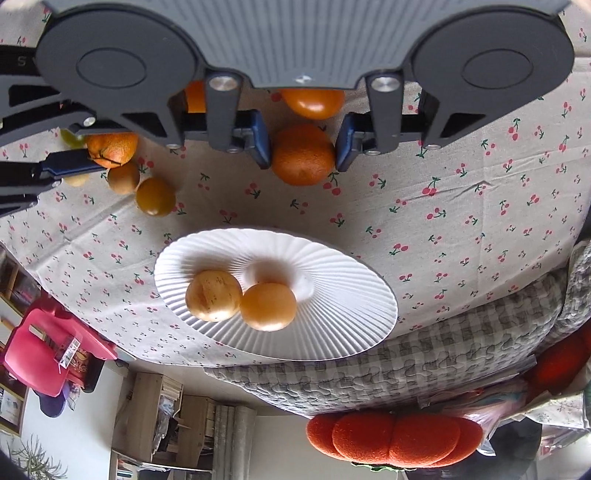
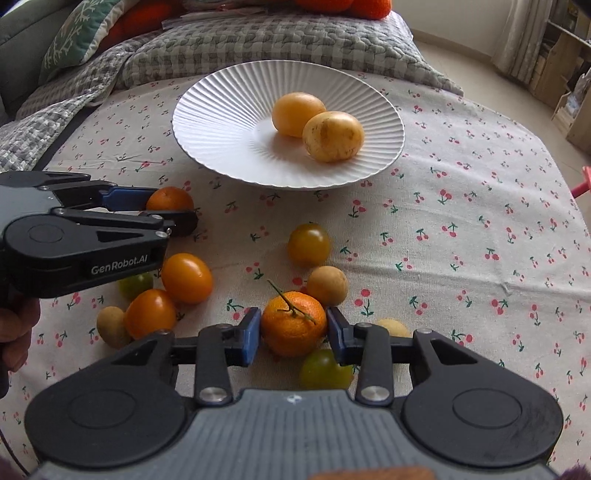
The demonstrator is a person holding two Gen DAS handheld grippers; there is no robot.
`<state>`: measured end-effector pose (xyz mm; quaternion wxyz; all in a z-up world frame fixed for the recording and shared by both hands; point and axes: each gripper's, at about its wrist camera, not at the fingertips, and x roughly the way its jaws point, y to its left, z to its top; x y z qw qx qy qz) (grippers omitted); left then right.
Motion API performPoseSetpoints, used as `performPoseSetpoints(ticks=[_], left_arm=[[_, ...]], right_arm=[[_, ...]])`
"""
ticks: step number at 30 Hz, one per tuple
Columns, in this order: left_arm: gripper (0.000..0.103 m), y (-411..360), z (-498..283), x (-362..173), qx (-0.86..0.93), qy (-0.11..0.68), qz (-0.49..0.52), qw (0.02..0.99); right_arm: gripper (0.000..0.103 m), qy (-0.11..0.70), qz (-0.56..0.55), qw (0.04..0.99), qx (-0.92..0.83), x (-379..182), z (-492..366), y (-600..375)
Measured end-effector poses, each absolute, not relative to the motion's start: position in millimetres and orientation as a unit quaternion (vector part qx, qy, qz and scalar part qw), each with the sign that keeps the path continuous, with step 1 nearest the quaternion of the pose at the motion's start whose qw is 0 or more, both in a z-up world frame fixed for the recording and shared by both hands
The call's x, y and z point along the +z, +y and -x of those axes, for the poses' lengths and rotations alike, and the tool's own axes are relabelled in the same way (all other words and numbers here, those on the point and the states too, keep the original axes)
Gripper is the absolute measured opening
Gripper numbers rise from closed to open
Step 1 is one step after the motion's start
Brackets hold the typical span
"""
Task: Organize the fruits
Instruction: 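Grasp a tangerine with the left gripper while the right gripper grasps another tangerine, then place both tangerines into the white bowl and open both grippers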
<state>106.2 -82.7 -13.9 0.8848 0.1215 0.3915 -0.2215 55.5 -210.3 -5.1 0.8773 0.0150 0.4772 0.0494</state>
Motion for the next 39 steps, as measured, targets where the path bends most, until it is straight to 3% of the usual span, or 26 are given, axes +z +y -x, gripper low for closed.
performPoseSetpoints(ticks=[25,39], left_arm=[[0.018,-76,-90,32,-0.246,0.348,-0.078,0.901],[0.018,-90,-118,32,-0.25,0.322,-0.114,0.906]], right_arm=[[0.034,0.403,-0.052,0.912,0.053,38,-60,-232],[0.034,0.377,-0.043,0.923,0.068,38,-92,-227]])
